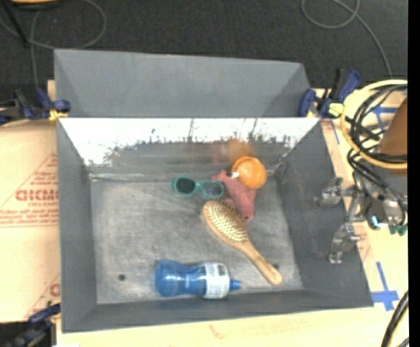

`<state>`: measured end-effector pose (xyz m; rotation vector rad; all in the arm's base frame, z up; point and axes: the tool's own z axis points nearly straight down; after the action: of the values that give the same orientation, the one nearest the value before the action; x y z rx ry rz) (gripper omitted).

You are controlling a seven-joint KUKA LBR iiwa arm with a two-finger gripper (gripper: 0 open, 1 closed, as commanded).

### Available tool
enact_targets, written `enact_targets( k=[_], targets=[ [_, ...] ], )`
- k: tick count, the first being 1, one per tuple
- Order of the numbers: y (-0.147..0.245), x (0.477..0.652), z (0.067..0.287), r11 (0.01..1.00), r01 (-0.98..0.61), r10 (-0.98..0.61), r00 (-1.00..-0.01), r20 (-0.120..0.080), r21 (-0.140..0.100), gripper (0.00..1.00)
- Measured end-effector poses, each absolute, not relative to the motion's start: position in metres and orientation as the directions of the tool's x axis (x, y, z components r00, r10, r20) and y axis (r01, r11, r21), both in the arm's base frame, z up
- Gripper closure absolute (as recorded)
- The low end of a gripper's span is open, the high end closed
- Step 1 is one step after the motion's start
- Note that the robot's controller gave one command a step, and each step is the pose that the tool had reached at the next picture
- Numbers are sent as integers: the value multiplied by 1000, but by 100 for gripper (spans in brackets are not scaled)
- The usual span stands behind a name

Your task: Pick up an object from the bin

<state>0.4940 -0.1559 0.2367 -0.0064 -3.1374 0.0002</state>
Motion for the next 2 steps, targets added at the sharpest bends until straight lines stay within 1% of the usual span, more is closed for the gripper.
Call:
enact_targets(
  k=[1, 2],
  targets=[
    [-155, 496, 241, 1000, -1, -1, -1000, -4, -2, 100],
    [-155, 496, 241, 1000, -2, -2, -1000, -4, -2, 100]
  ],
)
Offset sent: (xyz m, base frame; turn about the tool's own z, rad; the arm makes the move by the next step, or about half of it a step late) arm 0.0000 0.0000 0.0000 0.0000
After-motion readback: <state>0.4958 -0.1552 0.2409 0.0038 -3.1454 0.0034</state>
